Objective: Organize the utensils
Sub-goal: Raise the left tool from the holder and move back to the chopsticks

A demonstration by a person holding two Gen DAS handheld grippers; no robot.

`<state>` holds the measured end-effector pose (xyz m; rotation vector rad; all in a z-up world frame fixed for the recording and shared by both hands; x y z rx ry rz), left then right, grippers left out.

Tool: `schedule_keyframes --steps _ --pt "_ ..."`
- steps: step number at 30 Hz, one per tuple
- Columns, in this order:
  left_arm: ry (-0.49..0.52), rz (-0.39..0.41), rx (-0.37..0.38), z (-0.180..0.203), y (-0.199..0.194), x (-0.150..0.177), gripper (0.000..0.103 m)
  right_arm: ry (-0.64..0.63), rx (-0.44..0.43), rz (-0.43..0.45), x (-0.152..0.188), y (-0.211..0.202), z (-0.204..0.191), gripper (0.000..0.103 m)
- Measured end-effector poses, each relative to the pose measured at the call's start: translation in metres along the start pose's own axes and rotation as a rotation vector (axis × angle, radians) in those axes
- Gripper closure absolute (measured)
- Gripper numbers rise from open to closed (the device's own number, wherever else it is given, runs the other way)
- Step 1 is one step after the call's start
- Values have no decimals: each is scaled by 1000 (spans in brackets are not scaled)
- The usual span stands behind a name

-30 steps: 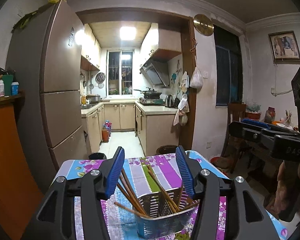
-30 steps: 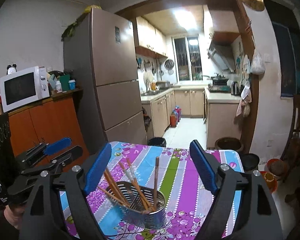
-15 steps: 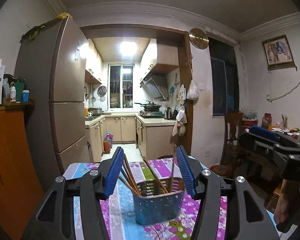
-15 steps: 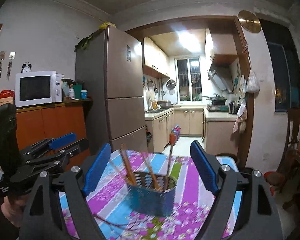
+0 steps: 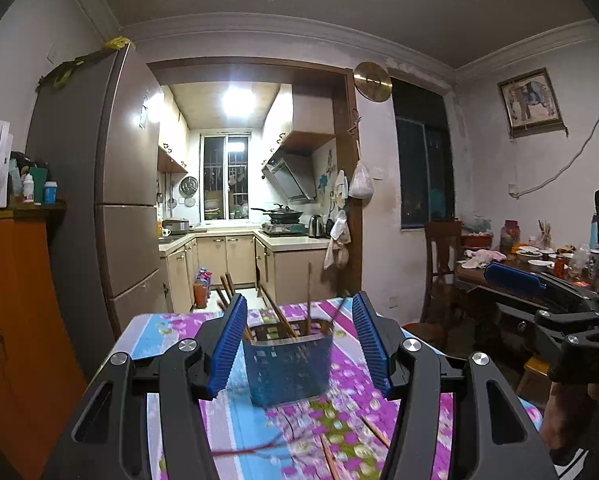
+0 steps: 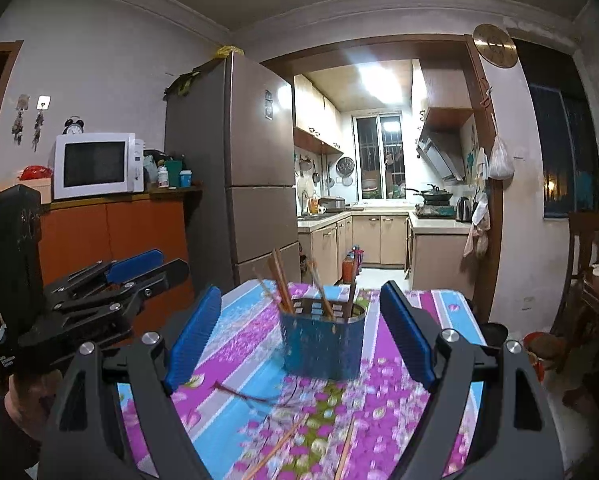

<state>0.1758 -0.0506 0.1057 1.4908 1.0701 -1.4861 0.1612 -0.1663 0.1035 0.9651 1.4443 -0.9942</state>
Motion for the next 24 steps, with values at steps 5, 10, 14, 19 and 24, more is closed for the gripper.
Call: schedule_keyframes --steps 5,10,14,19,24 --pt "10 -63 13 11 -31 55 45 10 9 -32 38 -33 -8 25" --pt "5 -178 31 19 -44 132 45 25 37 -90 93 -55 -12 27" --pt "13 -234 50 26 -49 182 45 38 71 -182 154 -61 -8 54" --pt "11 -271 75 40 -54 229 45 24 109 -281 219 -55 -4 71" --pt "39 -280 87 57 -55 249 47 25 119 -319 250 -52 -5 74"
Point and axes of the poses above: each gripper's, at about its wrist camera, not at the fingertips, and y roughly the way its jaws point, z to its right, x to its underside, the point moved 10 cm from there along y, roughly the way its jaws point, and after that the axes turned 3 degrees about z, right-handed, at the moved point
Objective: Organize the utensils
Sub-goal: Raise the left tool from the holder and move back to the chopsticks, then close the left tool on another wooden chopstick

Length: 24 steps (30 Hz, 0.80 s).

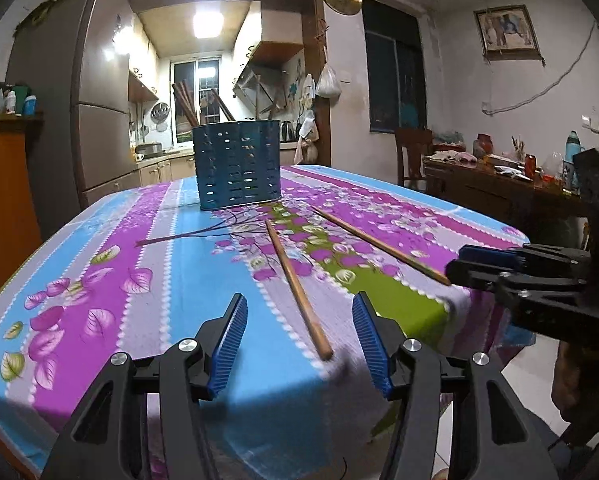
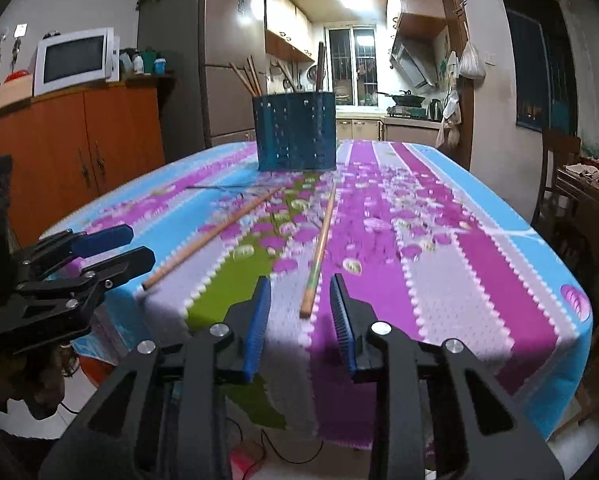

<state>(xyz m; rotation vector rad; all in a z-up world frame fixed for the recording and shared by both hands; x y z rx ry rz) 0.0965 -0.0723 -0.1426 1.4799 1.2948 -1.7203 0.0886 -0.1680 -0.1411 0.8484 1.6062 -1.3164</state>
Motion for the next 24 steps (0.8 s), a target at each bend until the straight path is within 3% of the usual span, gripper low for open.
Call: schedule_keyframes --steps 6,16,24 --pt "-15 -24 -11 -1 8 14 59 -17 18 -10 6 7 3 83" --pt "-10 -9 -6 4 13 16 82 -17 22 2 6 15 0 86" --pt "-18 11 -25 5 12 17 83 -16 36 11 6 16 0 87"
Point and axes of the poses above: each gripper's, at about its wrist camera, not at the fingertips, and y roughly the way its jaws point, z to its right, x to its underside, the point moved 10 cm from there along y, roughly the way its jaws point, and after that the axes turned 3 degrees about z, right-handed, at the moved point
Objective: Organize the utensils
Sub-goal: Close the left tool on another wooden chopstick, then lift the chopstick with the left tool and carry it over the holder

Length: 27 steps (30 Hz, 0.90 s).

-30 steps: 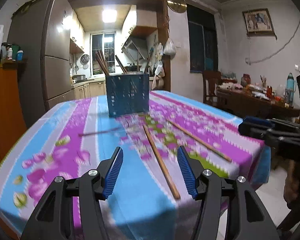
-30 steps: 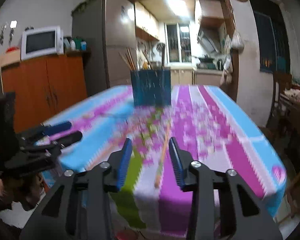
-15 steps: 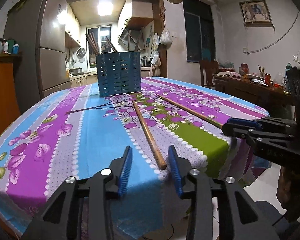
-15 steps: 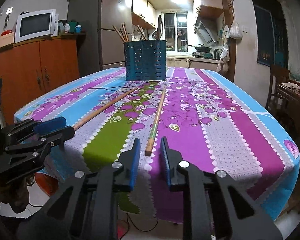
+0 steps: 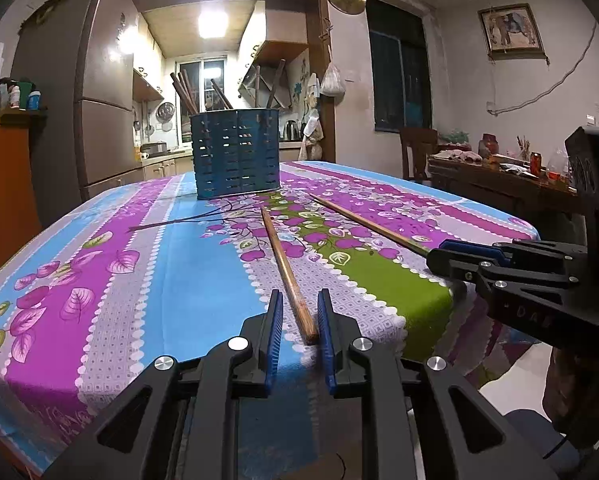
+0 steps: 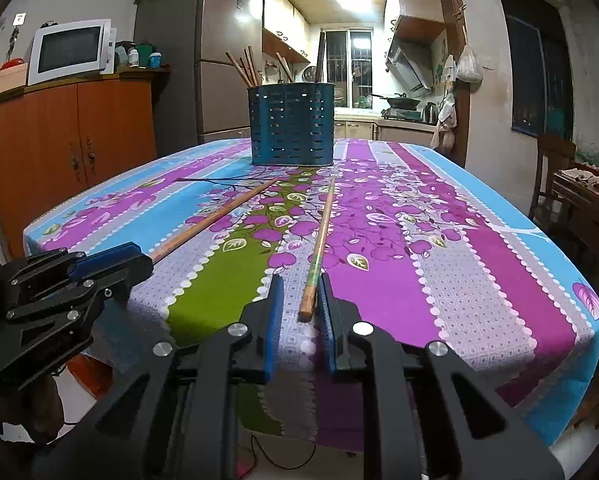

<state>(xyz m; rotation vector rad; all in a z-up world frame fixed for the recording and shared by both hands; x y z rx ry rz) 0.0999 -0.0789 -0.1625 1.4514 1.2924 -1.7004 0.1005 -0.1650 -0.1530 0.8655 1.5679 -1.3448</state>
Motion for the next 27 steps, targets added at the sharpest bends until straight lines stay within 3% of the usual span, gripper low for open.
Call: schedule_keyframes --steps 8,11,16,27 --pt "1 21 -11 -1 -4 3 84 -4 15 15 1 -3 -1 90" --pt "-6 21 -22 -3 -5 3 94 1 15 20 2 -4 -3 96" --pt "-12 21 -22 -4 -8 1 95 18 19 25 0 -4 -1 98" --pt "-11 147 -22 -10 -46 -65 95 -10 23 134 -53 -46 2 98"
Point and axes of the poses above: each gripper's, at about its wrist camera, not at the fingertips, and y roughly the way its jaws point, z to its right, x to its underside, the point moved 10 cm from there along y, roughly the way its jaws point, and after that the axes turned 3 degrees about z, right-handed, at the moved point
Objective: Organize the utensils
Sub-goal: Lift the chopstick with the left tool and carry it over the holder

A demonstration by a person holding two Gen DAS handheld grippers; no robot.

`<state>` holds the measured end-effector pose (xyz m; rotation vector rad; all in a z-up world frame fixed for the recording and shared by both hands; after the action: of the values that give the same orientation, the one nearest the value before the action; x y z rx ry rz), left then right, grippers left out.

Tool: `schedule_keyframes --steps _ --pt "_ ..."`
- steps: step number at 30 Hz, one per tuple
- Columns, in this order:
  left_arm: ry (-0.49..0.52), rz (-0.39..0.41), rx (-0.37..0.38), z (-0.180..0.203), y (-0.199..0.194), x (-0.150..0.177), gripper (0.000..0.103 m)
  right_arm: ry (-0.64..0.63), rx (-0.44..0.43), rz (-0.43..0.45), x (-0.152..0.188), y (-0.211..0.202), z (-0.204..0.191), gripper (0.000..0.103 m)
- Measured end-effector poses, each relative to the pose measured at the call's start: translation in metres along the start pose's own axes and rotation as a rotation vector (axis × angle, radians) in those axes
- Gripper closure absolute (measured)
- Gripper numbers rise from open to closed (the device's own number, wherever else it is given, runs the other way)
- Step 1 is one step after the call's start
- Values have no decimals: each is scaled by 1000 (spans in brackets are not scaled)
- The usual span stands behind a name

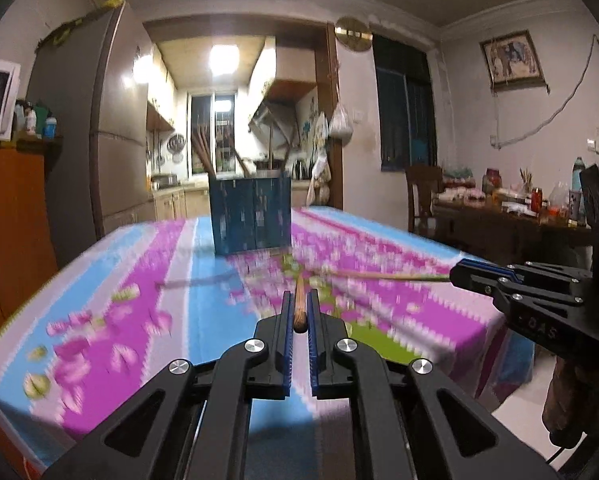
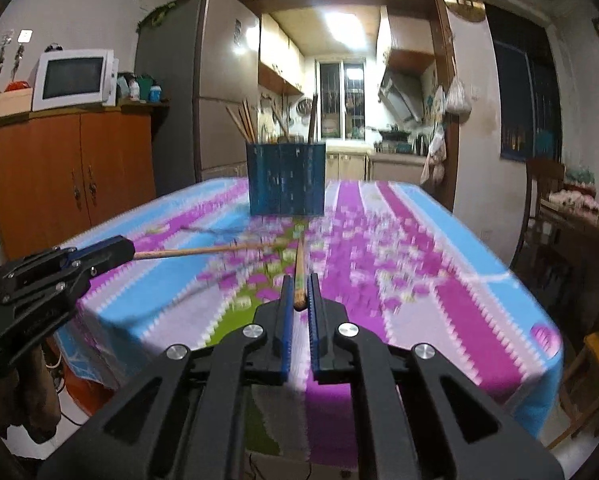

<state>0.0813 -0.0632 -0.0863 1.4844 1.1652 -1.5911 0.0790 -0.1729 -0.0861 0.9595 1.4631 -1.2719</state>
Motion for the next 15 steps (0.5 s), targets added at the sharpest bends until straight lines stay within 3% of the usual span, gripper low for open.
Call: schedule_keyframes --steps 7,15 --pt "30 117 19 2 -8 -72 95 -42 -27 97 -68 -10 4 98" --pt "35 96 60 3 32 -129 95 -38 -105 58 -123 24 10 98"
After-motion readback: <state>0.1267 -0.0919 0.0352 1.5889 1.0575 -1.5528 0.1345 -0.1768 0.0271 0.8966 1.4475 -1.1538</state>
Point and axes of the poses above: each gripper's, at about its wrist camera, not at the fingertips, and y roughly the way its jaws point, z to its right, x to its underside, the point moved 10 cm from there along y, roughly the way its jaws point, and after that the axes turned 3 degrees about z, right-handed, at the moved point
